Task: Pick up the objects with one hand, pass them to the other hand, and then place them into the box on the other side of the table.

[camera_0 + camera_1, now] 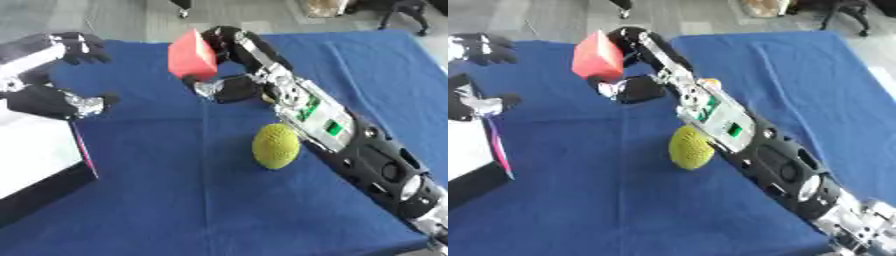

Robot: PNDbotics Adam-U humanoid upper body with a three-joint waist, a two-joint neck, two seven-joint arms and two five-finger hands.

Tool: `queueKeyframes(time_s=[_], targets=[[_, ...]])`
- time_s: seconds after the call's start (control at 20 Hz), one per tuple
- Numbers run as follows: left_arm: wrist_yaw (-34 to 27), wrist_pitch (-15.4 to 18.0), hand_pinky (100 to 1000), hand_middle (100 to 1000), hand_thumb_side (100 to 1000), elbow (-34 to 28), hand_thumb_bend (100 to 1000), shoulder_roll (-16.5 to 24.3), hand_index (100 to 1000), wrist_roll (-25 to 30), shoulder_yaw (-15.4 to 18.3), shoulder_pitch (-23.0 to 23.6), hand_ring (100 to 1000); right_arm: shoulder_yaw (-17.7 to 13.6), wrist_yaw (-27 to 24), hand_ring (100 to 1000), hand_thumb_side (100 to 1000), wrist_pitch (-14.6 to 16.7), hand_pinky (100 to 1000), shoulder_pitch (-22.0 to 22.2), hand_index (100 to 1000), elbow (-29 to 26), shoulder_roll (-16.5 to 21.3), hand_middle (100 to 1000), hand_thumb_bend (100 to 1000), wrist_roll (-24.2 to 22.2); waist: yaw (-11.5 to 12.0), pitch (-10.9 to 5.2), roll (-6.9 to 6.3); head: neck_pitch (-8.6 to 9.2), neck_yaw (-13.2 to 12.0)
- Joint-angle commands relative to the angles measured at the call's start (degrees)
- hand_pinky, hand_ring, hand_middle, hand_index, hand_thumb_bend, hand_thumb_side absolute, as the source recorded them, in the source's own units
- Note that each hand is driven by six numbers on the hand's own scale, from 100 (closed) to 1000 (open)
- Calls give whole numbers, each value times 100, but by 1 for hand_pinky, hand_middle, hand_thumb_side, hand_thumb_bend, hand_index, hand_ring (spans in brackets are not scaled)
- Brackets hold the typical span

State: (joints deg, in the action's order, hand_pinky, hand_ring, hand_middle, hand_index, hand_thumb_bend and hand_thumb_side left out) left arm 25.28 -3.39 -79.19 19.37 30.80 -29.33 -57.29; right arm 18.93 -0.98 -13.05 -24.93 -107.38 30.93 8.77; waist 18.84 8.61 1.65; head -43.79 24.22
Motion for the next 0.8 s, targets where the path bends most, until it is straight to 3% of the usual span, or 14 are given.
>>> queueKeyframes(time_s=[0.05, 0.8], targets=[[101, 50, 884, 946, 472, 11, 401, -77, 850, -24, -17, -165, 871, 38, 184, 693, 100, 117, 699, -92, 617, -52, 28, 539, 100, -64, -3, -46, -59, -33, -2], [-59, -86, 891, 948, 503, -285, 439, -391, 824, 196, -149, -221, 872, 270, 608, 689, 100, 446, 701, -38, 617, -12, 37, 536, 100, -357, -19, 36, -18, -33, -37]])
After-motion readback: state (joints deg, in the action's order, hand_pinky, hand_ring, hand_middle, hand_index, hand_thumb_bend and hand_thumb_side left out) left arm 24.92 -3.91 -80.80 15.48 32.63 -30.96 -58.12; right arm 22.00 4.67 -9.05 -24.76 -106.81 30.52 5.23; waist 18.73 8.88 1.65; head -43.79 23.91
